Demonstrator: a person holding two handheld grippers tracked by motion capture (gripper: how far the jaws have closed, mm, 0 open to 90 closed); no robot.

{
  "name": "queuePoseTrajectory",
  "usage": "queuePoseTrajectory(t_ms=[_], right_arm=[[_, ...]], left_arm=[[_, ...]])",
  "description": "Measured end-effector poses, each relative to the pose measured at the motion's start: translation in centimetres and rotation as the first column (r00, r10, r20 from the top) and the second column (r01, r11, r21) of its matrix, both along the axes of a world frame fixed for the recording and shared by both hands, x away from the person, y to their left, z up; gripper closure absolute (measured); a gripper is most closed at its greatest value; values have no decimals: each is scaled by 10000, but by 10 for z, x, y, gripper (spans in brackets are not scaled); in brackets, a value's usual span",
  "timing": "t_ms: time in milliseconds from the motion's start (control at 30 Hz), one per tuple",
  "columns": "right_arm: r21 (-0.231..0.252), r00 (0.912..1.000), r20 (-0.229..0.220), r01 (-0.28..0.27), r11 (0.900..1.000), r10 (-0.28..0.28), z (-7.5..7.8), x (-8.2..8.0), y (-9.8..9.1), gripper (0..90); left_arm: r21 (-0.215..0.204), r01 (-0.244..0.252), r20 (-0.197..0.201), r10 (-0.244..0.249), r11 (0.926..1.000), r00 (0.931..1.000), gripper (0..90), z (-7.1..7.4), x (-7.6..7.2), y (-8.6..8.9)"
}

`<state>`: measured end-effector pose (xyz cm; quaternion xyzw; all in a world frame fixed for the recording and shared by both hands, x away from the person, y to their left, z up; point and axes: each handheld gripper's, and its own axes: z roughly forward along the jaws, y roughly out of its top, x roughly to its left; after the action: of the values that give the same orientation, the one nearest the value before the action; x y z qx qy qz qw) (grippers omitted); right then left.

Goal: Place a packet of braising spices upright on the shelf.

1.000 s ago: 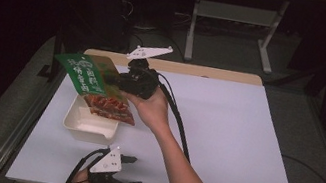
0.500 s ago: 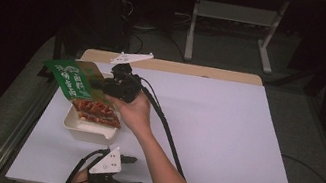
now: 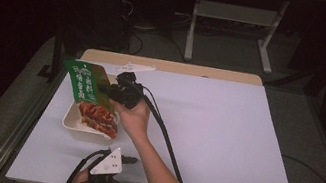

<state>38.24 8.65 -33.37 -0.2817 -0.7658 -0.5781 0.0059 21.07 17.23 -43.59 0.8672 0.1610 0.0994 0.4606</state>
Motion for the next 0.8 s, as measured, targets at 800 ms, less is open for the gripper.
queuePoseTrajectory(t_ms=[800], right_arm=[[34,9940,974,-512,9987,507,-11,-13,-16,880]], left_arm=[[54,-5,61,4,10000,10000,276,0,-1,-1]])
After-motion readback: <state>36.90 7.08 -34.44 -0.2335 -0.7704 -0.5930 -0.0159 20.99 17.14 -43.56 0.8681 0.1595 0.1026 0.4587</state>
